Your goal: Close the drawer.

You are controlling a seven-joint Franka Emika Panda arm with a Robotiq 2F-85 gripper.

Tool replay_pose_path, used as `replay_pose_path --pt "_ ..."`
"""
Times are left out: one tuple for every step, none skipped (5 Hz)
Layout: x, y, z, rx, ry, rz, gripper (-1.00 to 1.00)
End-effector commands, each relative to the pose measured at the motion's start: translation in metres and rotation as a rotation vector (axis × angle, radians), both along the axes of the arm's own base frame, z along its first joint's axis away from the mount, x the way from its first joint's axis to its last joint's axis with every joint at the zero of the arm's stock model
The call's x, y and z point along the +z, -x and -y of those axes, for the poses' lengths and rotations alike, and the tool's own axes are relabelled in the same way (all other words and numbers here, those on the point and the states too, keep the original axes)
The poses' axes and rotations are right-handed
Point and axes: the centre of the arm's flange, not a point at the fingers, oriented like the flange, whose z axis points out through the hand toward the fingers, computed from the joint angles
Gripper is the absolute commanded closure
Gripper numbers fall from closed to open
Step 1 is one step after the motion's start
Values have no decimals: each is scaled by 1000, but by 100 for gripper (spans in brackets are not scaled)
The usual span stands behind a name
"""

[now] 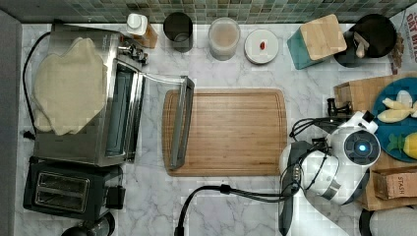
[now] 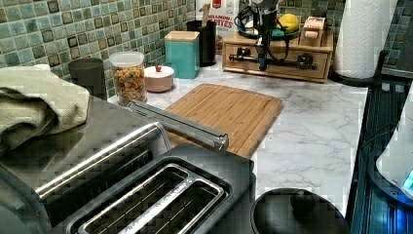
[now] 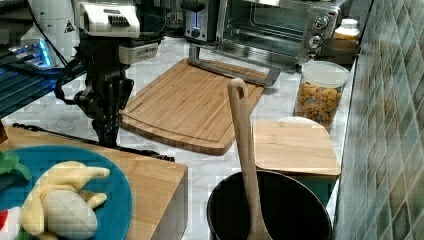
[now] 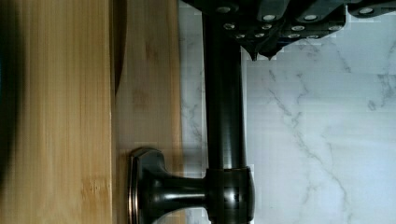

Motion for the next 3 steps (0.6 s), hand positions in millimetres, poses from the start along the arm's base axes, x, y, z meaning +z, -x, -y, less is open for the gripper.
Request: replay_pose_path --pt "63 45 102 -176 112 118 100" --pt "63 45 102 -175 112 118 100" --pt "63 45 102 -176 112 118 100"
